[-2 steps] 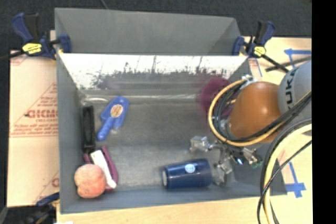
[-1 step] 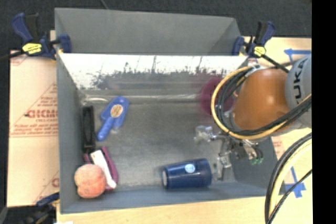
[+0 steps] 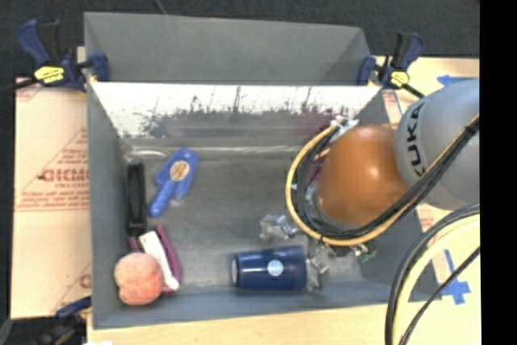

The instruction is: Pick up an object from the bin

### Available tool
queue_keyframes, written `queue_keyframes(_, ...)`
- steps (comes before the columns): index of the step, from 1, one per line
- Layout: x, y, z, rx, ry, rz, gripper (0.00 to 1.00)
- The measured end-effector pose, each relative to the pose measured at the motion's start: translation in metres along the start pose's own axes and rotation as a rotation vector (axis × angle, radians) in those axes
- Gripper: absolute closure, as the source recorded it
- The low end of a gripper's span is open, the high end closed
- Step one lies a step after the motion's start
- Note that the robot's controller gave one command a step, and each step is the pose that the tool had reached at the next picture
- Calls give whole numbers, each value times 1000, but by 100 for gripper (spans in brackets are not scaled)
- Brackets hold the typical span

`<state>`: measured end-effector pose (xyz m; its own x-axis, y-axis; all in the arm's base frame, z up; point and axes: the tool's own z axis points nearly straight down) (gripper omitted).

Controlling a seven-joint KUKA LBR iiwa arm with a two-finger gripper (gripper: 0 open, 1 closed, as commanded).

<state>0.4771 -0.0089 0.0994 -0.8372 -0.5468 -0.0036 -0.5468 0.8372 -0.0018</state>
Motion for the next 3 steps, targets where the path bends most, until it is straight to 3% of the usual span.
queue_keyframes(1,-10,11,25,16,-23,251,0)
queue_keyframes(2,-49,69,27,7,-10,-32,100)
queue_keyframes(3,-49,69,27,7,-11,-33,100)
